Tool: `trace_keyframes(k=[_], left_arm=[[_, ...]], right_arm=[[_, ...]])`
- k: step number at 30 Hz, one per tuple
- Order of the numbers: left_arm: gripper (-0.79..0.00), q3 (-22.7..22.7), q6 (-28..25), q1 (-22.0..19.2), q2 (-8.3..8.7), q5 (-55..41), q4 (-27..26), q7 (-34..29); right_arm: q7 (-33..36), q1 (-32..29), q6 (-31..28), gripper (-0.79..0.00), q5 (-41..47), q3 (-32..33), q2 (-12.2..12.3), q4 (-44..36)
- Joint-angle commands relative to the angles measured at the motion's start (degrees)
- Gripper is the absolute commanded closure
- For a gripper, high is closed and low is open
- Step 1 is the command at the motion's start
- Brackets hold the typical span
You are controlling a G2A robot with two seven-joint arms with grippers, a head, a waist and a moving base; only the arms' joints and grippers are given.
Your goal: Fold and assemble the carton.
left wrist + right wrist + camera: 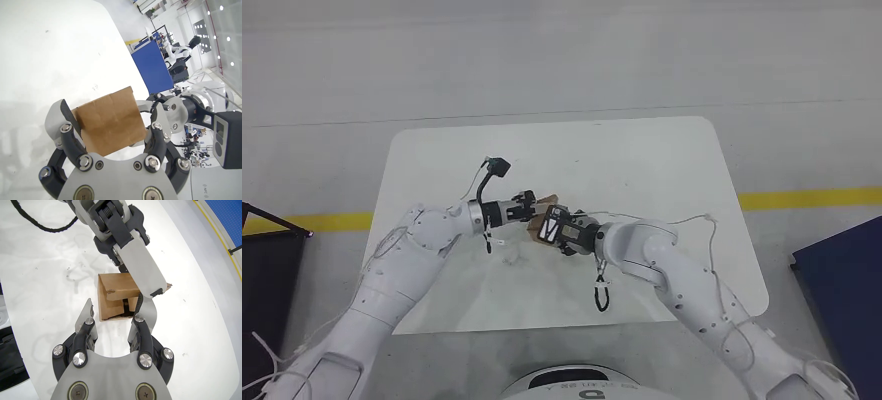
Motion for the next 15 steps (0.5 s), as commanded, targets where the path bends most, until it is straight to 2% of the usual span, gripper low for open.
trace_keyframes(k=[1, 7, 15], left_arm=[[-0.785, 0.0, 0.1, -0.1, 0.04, 3.1, -0.3, 1.1], [-0.785, 0.4, 0.8, -0.1, 0.17, 9.0, -1.6, 1.8], [-0.785, 1.1, 1.5, -0.2, -0.04, 10.3, -1.9, 1.9]], right_arm=[[0.2, 0.0, 0.4, -0.465, 0.1, 0.0, 0.0, 0.2], [0.6, -0.9, 0.6, -0.468, 0.0, 0.6, 0.2, -0.3], [1.8, -1.0, -0.4, -0.456, 0.0, 0.0, 0.2, -0.3]])
